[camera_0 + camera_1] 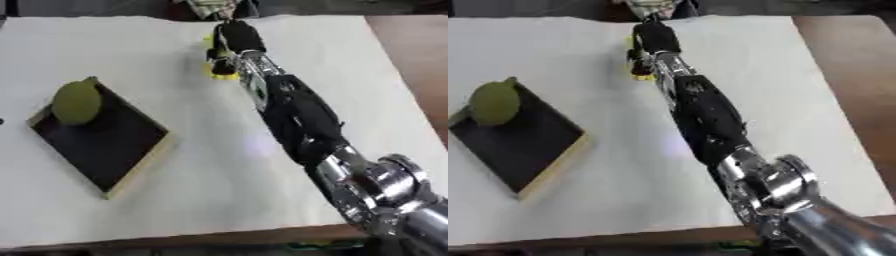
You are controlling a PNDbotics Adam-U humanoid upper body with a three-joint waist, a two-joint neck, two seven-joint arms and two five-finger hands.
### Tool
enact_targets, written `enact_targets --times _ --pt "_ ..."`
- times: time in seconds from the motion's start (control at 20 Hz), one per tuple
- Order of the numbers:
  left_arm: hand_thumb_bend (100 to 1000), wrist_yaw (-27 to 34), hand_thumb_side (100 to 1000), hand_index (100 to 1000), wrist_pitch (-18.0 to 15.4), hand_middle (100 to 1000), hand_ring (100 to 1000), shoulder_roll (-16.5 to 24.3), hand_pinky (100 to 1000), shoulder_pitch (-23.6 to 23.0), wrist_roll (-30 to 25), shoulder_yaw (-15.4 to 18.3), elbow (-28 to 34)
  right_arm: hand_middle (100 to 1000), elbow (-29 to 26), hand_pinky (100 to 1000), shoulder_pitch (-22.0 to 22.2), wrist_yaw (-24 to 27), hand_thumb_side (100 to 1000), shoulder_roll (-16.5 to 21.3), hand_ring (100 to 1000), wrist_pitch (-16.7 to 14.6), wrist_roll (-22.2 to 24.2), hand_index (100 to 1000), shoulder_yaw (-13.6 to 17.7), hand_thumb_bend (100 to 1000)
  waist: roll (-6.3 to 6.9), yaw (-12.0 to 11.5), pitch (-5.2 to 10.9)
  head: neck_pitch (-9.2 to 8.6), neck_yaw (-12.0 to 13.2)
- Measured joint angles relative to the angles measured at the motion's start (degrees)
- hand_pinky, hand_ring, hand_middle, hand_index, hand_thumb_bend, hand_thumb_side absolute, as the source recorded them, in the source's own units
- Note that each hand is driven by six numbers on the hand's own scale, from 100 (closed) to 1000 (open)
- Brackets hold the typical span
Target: Pick up objects on the table and place them in the box.
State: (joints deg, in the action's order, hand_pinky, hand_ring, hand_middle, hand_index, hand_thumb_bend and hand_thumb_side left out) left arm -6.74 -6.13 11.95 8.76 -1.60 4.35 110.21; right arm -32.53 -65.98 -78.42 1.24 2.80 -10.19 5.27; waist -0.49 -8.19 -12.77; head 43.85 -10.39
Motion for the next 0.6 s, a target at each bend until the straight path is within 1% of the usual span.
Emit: enact_targets --times 0.05,0.1,0.15,0.2,0.25,0.3,0.35,0.5,0.6 --pt "100 0.0 691 797 0.0 685 886 0.0 527 0.0 0.0 0.0 0.0 348 -0.2 348 0.0 0.2 164 0.0 425 -0.2 -1.0 536 0.0 100 0.0 0.0 0.0 0.0 0.0" --pt "100 0.0 691 797 0.0 685 886 0.0 528 0.0 0.0 0.0 0.0 446 -0.4 461 0.0 0.4 170 0.0 520 -0.5 -1.9 655 0.0 100 0.0 0.0 0.0 0.0 0.0" --pt "100 0.0 692 797 0.0 685 886 0.0 528 0.0 0.0 0.0 0.0 526 -0.5 543 0.0 0.7 177 0.0 596 -0.8 -2.7 759 0.0 100 0.0 0.0 0.0 0.0 0.0" --pt "100 0.0 690 797 0.0 685 886 0.0 528 0.0 0.0 0.0 0.0 655 -0.5 645 0.0 1.0 127 0.0 707 -1.1 -3.2 877 -0.1 100 0.0 0.0 0.0 0.0 -0.1" --pt "100 0.0 692 797 0.0 685 886 0.0 527 0.0 0.0 0.0 0.0 777 -0.5 710 0.0 1.3 198 0.0 779 -1.4 -3.4 936 -0.3 100 0.0 0.0 0.0 0.0 -0.1" --pt "100 0.0 692 797 0.0 685 886 0.0 527 0.0 0.0 0.0 0.0 777 -0.2 710 0.0 1.5 198 0.0 779 -1.8 -3.2 936 -0.4 100 0.0 0.0 0.0 0.0 -0.1" --pt "100 0.0 692 797 0.0 685 886 0.0 527 0.0 0.0 0.0 0.0 899 0.4 794 0.0 1.7 200 0.0 869 -2.2 -2.8 978 -0.6 100 -0.01 0.0 0.0 0.0 -0.1" --pt "100 0.0 692 798 0.0 685 887 0.0 527 0.0 0.0 0.0 0.0 961 2.8 833 0.0 2.1 208 0.0 922 -3.1 -0.6 996 -1.1 100 -0.01 0.0 0.0 0.0 -0.1" --pt "100 0.0 693 798 0.0 685 887 0.0 527 0.0 0.0 0.0 0.0 976 4.3 838 0.0 2.3 255 0.0 932 -3.3 1.3 1000 -1.2 100 -0.01 0.0 0.0 0.0 -0.1"
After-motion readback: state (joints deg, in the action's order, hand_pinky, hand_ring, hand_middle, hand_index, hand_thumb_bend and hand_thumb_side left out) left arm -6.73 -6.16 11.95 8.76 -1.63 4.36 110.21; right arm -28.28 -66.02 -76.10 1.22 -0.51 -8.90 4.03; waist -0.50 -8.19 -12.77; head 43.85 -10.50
